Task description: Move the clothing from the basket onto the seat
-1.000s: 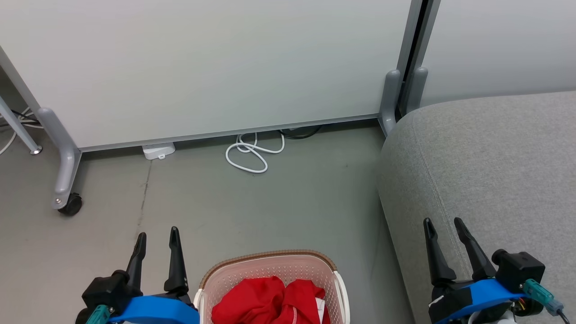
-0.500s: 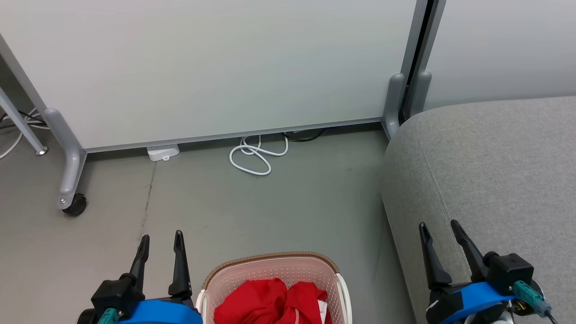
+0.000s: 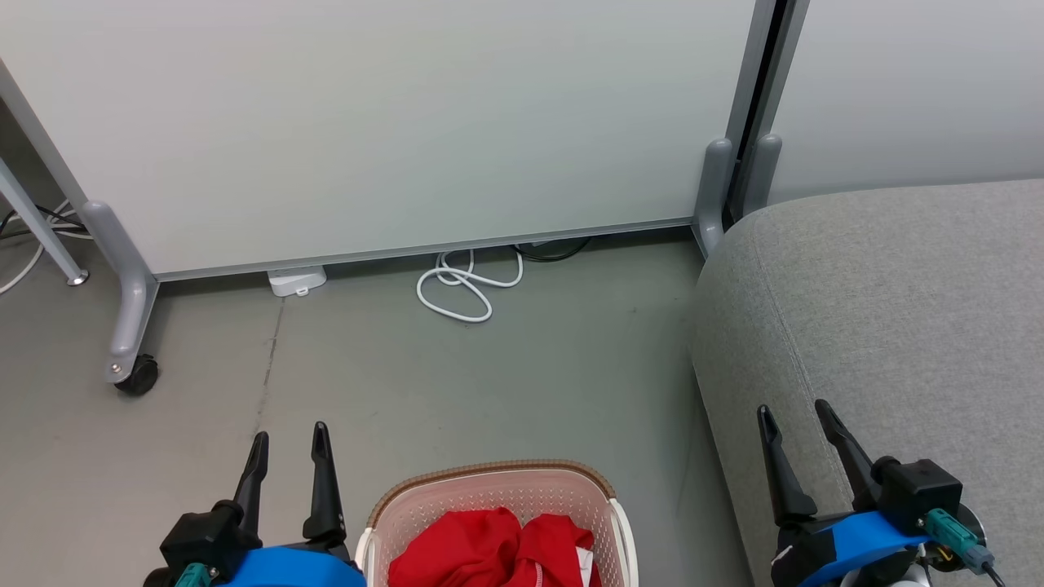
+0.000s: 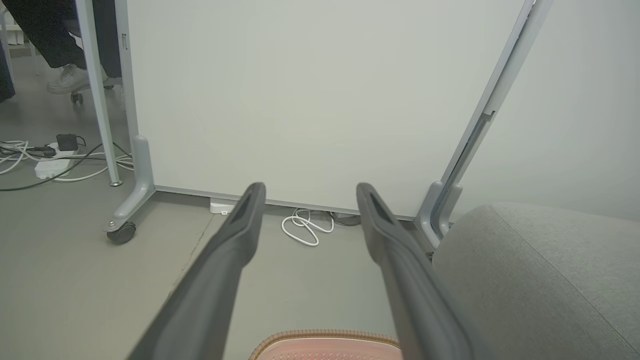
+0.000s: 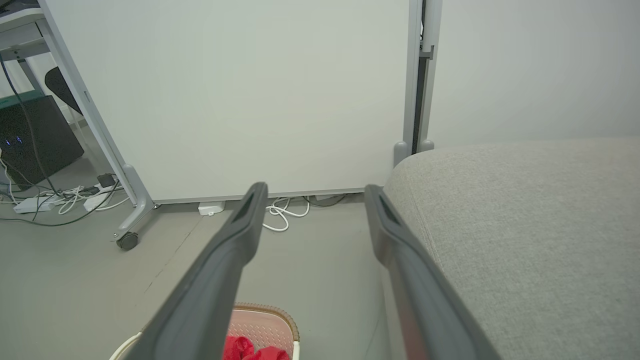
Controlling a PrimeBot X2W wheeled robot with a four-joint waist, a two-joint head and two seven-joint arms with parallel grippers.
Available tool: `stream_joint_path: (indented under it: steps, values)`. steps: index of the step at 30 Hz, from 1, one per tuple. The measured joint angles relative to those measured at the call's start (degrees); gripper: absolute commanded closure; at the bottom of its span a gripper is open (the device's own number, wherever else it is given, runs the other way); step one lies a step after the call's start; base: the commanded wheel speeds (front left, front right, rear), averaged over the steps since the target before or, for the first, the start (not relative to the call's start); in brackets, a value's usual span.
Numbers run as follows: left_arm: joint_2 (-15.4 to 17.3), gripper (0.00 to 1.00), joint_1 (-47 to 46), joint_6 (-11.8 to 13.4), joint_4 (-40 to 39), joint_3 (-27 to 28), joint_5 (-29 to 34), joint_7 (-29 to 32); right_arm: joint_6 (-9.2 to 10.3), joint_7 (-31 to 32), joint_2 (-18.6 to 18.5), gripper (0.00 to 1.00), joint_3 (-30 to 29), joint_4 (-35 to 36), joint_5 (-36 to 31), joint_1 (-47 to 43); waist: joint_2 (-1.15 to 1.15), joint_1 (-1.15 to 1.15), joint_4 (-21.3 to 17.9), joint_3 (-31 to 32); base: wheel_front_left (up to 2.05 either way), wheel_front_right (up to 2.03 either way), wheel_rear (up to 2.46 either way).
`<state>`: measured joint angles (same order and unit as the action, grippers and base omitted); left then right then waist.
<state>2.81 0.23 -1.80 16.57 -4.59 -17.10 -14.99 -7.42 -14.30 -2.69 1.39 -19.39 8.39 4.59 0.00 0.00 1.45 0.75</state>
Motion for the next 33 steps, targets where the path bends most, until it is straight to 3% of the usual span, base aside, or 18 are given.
stream_joint_path:
  steps: [18,25,33]
  values:
    - [0.05,0.0,0.04,0.23,1.49,-0.58,0.02,-0.01,-0.01,0.04,-0.03,0.0,1.25,1.12,-0.31,1.76,0.0,0.0,-1.52,-3.32,0.0,0.0,0.0]
    - [0.05,0.0,-5.16,-1.33,10.88,-3.81,-0.98,-0.01,-0.01,0.3,-0.07,0.0,3.86,2.89,-0.84,4.63,0.0,0.0,-4.45,-9.65,0.0,0.0,0.0]
    - [0.04,0.0,-16.46,-4.13,27.48,-9.02,-2.45,0.66,-0.05,0.68,-0.08,0.0,5.69,6.11,-1.8,9.27,0.0,0.01,-8.19,-19.37,0.0,0.0,0.0]
